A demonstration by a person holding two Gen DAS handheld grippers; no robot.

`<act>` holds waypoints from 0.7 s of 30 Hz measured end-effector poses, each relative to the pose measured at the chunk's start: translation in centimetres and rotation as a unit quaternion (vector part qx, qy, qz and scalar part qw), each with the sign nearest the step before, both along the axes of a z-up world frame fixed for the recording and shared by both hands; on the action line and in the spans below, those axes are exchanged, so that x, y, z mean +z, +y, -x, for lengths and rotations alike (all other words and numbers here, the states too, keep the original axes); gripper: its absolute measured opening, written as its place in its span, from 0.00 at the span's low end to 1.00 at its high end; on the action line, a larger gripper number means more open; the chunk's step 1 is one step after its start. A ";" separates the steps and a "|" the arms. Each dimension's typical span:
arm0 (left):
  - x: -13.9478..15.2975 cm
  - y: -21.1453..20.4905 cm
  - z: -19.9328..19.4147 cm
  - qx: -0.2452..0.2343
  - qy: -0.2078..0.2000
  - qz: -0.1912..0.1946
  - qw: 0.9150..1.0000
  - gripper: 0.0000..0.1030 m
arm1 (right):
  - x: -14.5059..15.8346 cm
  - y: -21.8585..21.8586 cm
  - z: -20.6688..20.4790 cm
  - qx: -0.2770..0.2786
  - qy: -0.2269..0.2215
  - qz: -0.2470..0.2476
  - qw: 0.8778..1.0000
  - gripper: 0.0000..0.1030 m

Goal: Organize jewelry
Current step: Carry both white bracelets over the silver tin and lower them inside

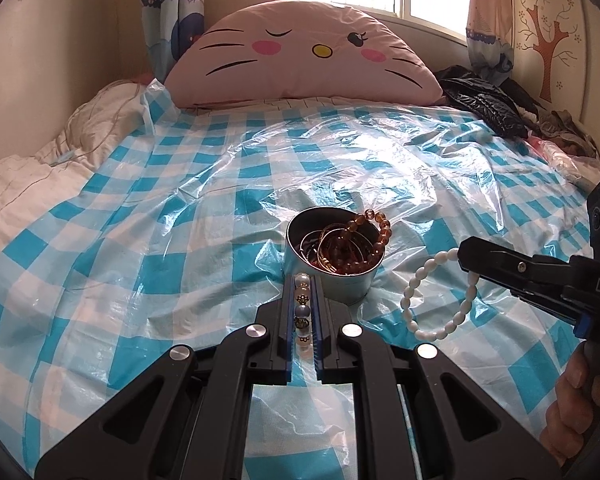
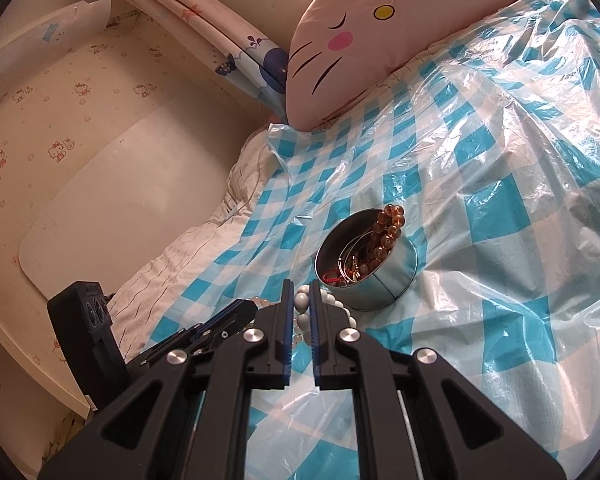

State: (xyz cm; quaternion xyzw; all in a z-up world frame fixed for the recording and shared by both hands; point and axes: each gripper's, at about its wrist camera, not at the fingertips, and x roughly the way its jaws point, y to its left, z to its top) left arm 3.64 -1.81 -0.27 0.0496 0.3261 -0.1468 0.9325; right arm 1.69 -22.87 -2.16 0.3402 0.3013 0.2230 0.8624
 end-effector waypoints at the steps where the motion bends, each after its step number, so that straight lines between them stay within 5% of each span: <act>1: 0.0 0.0 0.0 0.000 0.000 0.000 1.000 0.07 | 0.0 -0.1 0.0 -0.001 -0.001 -0.001 1.000 0.08; 21: 0.1 -0.4 -0.3 -0.012 -0.003 0.013 1.000 0.07 | 0.2 -0.6 -0.4 -0.009 -0.010 -0.008 1.000 0.08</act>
